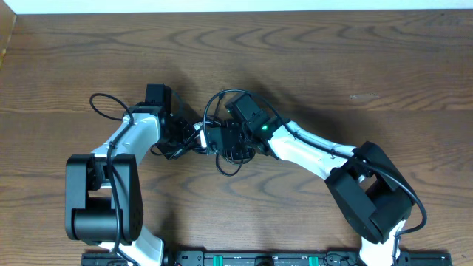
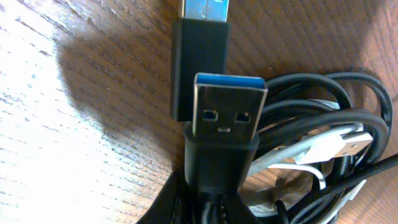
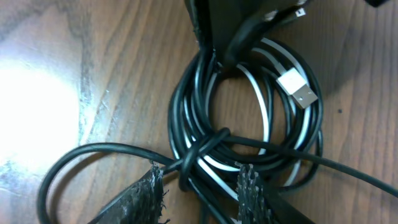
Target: Untangle cables
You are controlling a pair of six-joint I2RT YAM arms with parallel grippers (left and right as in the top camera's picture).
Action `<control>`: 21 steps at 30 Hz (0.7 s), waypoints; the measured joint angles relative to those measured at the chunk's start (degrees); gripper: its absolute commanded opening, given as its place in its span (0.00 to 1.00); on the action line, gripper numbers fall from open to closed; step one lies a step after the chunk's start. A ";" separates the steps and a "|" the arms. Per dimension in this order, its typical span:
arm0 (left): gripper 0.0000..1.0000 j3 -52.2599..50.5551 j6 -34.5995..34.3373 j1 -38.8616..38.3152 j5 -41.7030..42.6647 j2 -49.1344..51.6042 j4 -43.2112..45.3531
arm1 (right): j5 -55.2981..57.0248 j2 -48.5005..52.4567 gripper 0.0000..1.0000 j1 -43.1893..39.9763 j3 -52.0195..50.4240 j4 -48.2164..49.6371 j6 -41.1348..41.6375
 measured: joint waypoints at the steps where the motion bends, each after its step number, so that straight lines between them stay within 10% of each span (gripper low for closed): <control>1: 0.08 0.00 0.00 0.00 0.00 0.00 0.00 | 0.09 0.00 0.37 -0.13 0.00 -0.02 -0.17; 21: 0.08 0.00 0.00 0.00 0.00 0.00 0.02 | 0.68 0.00 0.28 0.39 -0.02 -1.42 -1.27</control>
